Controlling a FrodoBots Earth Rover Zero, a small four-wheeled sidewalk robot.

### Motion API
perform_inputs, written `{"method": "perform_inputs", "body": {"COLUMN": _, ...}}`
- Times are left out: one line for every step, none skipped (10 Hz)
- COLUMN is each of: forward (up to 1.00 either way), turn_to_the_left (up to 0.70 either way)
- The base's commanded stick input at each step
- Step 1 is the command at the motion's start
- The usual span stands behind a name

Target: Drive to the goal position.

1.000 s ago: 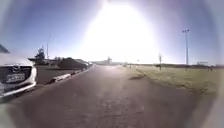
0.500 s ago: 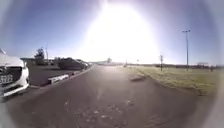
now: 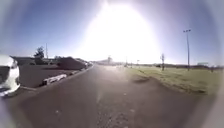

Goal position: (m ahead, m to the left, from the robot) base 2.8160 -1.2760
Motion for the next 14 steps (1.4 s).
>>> {"method": "perform_inputs", "body": {"forward": 0.7, "turn_to_the_left": 0.0}}
{"method": "perform_inputs", "body": {"forward": 0.7, "turn_to_the_left": 0.0}}
{"method": "perform_inputs", "body": {"forward": 0.7, "turn_to_the_left": 0.0}}
{"method": "perform_inputs", "body": {"forward": 0.7, "turn_to_the_left": 0.0}}
{"method": "perform_inputs", "body": {"forward": 0.7, "turn_to_the_left": 0.0}}
{"method": "perform_inputs", "body": {"forward": 0.7, "turn_to_the_left": 0.0}}
{"method": "perform_inputs", "body": {"forward": 0.7, "turn_to_the_left": 0.0}}
{"method": "perform_inputs", "body": {"forward": 0.7, "turn_to_the_left": 0.0}}
{"method": "perform_inputs", "body": {"forward": 0.7, "turn_to_the_left": 0.0}}
{"method": "perform_inputs", "body": {"forward": 0.7, "turn_to_the_left": 0.0}}
{"method": "perform_inputs", "body": {"forward": 0.7, "turn_to_the_left": 0.0}}
{"method": "perform_inputs", "body": {"forward": 0.7, "turn_to_the_left": 0.0}}
{"method": "perform_inputs", "body": {"forward": 0.7, "turn_to_the_left": 0.0}}
{"method": "perform_inputs", "body": {"forward": 0.7, "turn_to_the_left": 0.0}}
